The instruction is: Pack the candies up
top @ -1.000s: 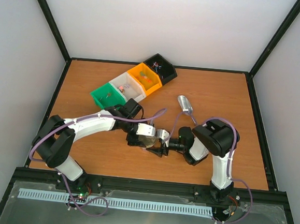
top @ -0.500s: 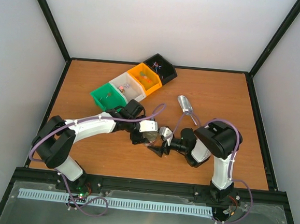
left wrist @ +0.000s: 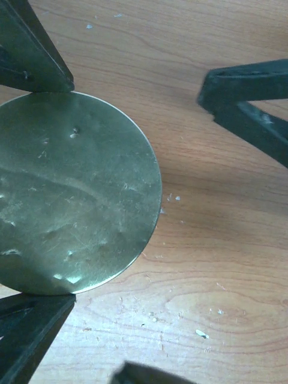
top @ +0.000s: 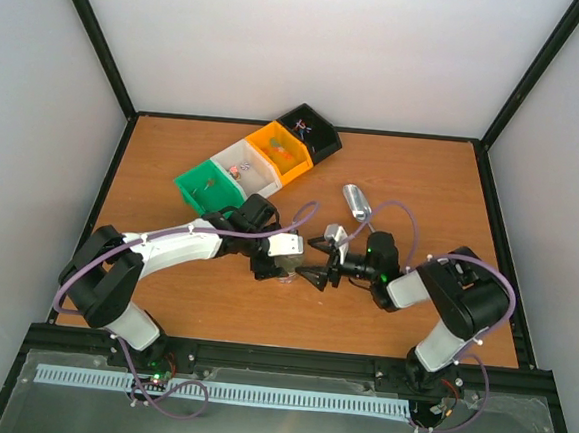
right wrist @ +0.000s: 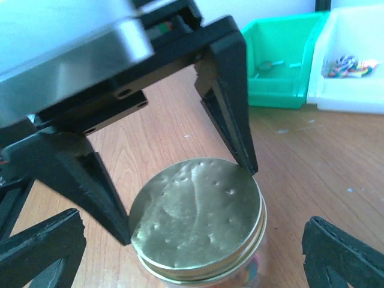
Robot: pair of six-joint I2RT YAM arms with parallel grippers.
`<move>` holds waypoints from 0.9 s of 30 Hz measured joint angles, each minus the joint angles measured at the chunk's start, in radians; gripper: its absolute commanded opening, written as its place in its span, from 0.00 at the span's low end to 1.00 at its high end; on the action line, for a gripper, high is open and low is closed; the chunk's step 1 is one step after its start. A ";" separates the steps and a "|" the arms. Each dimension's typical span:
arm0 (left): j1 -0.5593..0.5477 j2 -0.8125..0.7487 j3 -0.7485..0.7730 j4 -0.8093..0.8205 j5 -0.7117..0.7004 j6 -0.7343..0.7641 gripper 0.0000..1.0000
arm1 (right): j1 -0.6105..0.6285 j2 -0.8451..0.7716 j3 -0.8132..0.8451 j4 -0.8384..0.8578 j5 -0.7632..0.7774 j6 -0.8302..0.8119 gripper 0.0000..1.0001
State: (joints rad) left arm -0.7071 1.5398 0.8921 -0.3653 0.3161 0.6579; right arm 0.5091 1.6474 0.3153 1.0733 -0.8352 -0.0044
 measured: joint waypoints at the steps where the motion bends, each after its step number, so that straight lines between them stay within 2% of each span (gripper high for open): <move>1: 0.000 0.000 0.000 0.000 0.001 0.000 0.60 | 0.000 0.011 0.019 -0.019 -0.009 0.031 0.97; 6: 0.000 0.000 0.000 0.001 0.002 0.000 0.60 | 0.000 0.106 0.085 -0.021 -0.014 0.180 0.97; 10: 0.000 0.000 -0.001 0.002 0.002 0.000 0.60 | 0.000 0.166 0.127 -0.011 0.003 0.252 0.92; 19: 0.000 0.005 -0.001 0.010 0.002 0.000 0.60 | 0.002 0.202 0.171 -0.115 0.072 0.126 0.80; 24: 0.004 0.007 -0.001 0.017 0.001 -0.001 0.60 | 0.002 0.211 0.193 -0.125 0.066 0.095 0.89; 27: 0.003 0.010 -0.001 0.024 0.006 0.000 0.60 | 0.001 0.201 0.145 -0.051 0.082 0.084 0.93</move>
State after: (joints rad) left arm -0.7044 1.5501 0.8909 -0.3408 0.3222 0.6575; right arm 0.5098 1.8484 0.4606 1.0225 -0.7532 0.0795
